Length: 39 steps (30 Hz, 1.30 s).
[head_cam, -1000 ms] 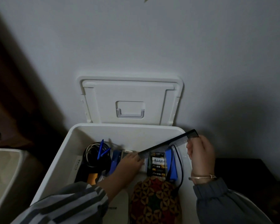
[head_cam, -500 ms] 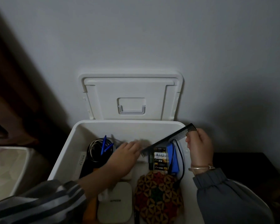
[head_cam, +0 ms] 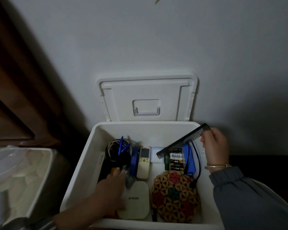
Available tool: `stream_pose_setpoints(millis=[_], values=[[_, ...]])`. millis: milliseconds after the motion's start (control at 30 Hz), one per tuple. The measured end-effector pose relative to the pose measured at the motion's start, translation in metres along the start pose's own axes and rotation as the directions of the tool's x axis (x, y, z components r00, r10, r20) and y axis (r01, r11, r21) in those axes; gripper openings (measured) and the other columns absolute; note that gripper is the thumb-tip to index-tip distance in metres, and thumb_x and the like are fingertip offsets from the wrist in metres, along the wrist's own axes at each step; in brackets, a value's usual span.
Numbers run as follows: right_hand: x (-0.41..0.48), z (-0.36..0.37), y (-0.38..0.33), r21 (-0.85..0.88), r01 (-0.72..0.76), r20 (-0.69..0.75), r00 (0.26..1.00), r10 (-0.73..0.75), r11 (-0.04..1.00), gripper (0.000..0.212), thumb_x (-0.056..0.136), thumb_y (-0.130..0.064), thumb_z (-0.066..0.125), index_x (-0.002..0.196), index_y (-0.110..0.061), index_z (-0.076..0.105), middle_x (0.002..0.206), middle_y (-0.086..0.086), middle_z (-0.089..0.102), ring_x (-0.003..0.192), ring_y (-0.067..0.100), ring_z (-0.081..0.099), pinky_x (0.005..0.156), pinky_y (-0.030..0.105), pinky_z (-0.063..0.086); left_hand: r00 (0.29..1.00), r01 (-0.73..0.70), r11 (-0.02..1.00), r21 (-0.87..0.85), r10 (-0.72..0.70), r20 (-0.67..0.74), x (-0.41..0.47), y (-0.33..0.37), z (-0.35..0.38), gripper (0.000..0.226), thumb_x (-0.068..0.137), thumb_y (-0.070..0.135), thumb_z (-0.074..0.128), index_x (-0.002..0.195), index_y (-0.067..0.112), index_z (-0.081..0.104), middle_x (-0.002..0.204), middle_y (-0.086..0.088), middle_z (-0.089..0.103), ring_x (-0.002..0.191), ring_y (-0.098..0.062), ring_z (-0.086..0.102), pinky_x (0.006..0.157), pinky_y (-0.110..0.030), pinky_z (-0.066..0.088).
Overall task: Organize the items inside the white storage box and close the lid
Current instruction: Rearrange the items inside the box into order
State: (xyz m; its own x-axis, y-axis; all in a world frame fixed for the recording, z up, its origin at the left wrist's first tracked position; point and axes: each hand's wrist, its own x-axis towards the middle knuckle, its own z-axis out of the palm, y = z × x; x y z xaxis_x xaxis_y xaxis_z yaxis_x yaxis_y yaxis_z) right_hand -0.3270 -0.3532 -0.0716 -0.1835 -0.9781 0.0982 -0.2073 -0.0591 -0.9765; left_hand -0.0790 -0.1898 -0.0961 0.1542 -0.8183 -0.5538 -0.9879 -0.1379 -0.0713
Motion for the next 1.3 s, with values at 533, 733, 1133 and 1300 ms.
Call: stream_pose_setpoints(millis=[533,733,1133,1300], values=[[-0.002,-0.001,-0.005,0.024,0.015,0.014,1.0,-0.015,1.0,0.024,0.086,-0.002,0.045,0.063,-0.006,0.046,0.061,0.009,0.044,0.055,0.017,0.038,0.054,0.027,0.032,0.968,-0.214,0.82,-0.532,0.104,-0.228,0.024,0.004,-0.003,0.037,0.077,0.034,0.075,0.108,0.02,0.061,0.104,0.006,0.061,0.093,-0.006,0.057,0.077,-0.013,0.046],[-0.002,-0.001,-0.005,0.038,0.003,0.012,1.0,-0.004,0.999,0.028,0.088,-0.003,0.045,0.061,-0.011,0.046,0.06,0.003,0.045,0.056,0.014,0.039,0.056,0.027,0.034,0.944,-0.176,0.8,-0.574,-0.028,-0.328,0.08,0.053,-0.007,0.029,0.082,0.021,0.071,0.108,0.014,0.061,0.107,0.0,0.061,0.101,-0.015,0.058,0.08,-0.02,0.047],[0.0,-0.001,-0.002,0.027,0.012,0.027,1.0,-0.013,1.0,0.027,0.088,-0.005,0.045,0.062,-0.011,0.046,0.059,0.002,0.044,0.051,0.011,0.038,0.051,0.023,0.033,0.912,-0.249,0.968,-0.032,0.223,-0.344,0.096,0.074,0.023,0.059,0.087,0.014,0.061,0.14,0.012,0.036,0.142,-0.008,0.039,0.124,-0.024,0.043,0.102,-0.034,0.038],[0.0,-0.001,-0.001,0.034,0.003,0.026,1.0,-0.004,0.999,0.025,0.086,-0.005,0.046,0.062,-0.01,0.046,0.059,0.004,0.044,0.053,0.014,0.037,0.053,0.027,0.032,0.903,-0.301,0.953,0.018,0.291,-0.317,0.081,0.056,0.012,0.063,0.092,0.019,0.053,0.149,0.014,0.026,0.154,-0.005,0.024,0.142,-0.025,0.024,0.115,-0.037,0.018]])
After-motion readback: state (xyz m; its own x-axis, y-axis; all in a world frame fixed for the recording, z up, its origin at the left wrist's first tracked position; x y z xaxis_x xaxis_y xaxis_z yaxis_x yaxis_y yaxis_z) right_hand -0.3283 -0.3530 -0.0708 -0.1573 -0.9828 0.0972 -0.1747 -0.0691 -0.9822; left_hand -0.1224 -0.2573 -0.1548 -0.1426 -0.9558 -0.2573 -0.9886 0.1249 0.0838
